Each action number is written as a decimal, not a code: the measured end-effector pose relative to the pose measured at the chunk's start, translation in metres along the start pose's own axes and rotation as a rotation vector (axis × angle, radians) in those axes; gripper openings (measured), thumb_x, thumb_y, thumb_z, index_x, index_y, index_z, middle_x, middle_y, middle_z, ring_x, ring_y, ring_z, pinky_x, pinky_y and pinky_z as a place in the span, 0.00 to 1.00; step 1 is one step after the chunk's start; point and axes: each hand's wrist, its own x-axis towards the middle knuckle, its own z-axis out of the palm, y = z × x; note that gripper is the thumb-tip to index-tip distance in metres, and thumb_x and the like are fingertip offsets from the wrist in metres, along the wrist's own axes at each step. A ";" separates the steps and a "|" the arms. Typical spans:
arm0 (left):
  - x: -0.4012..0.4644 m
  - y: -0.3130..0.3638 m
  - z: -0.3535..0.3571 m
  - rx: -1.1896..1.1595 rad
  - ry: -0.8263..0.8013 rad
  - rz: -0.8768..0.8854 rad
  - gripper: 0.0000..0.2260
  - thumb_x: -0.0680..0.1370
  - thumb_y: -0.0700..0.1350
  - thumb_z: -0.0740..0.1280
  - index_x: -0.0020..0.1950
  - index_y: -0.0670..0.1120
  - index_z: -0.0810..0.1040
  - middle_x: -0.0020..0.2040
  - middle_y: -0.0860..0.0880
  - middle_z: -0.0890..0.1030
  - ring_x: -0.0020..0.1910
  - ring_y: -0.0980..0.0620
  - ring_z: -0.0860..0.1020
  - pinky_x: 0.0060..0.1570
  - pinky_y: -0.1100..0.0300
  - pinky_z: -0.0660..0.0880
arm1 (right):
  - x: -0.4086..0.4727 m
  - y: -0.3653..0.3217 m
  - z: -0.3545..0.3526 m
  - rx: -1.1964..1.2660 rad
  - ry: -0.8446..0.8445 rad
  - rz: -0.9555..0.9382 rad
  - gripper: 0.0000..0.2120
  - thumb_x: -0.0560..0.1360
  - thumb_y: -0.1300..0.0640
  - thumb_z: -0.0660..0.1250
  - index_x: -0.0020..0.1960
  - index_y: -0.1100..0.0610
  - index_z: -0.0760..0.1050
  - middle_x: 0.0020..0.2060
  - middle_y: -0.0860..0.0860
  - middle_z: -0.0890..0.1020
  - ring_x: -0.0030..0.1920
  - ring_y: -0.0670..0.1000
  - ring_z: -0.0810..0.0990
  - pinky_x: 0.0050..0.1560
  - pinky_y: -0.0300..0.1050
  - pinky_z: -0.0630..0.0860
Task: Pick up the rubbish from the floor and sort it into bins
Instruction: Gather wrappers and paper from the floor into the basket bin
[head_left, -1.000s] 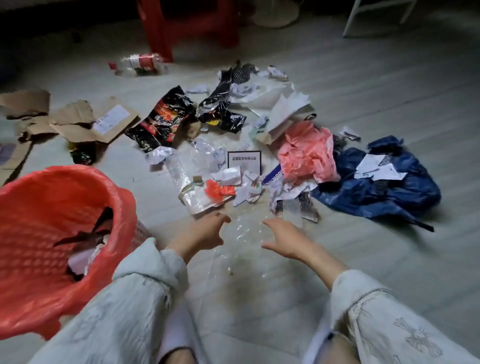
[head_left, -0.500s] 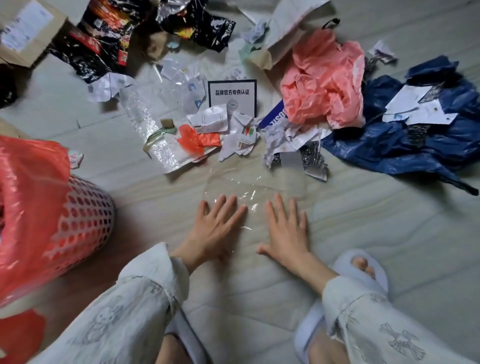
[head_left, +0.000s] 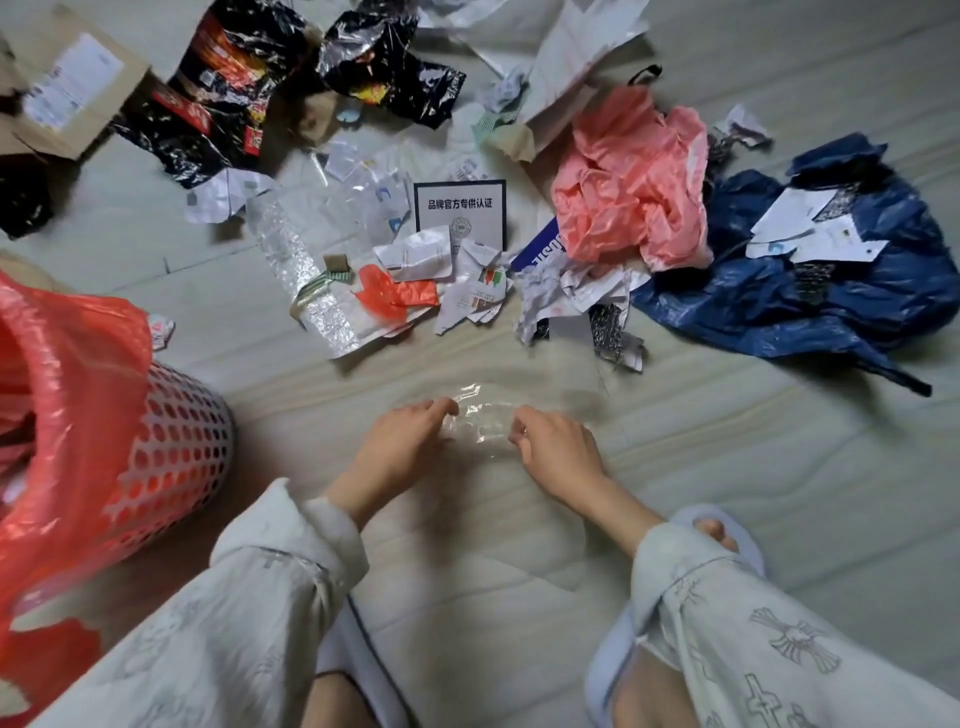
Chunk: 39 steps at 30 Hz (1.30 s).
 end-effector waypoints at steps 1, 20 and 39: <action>0.004 -0.001 -0.008 -0.056 0.003 -0.005 0.18 0.75 0.44 0.66 0.64 0.47 0.71 0.56 0.46 0.79 0.54 0.42 0.78 0.48 0.53 0.72 | 0.004 0.000 -0.006 0.020 -0.014 0.019 0.09 0.77 0.58 0.59 0.54 0.56 0.74 0.53 0.56 0.81 0.55 0.60 0.77 0.50 0.49 0.70; 0.025 0.047 -0.052 -0.915 -0.028 -0.132 0.30 0.72 0.35 0.67 0.72 0.41 0.61 0.57 0.50 0.71 0.54 0.54 0.72 0.43 0.69 0.71 | 0.049 -0.039 -0.045 1.627 0.039 0.558 0.19 0.76 0.51 0.59 0.61 0.62 0.72 0.53 0.63 0.80 0.43 0.57 0.81 0.37 0.46 0.76; 0.026 0.010 -0.081 -0.693 -0.163 -0.030 0.49 0.67 0.53 0.75 0.76 0.55 0.45 0.77 0.51 0.50 0.75 0.51 0.54 0.70 0.61 0.52 | 0.038 -0.026 -0.070 0.974 -0.090 0.158 0.12 0.78 0.64 0.61 0.60 0.58 0.73 0.54 0.52 0.78 0.49 0.47 0.77 0.49 0.35 0.73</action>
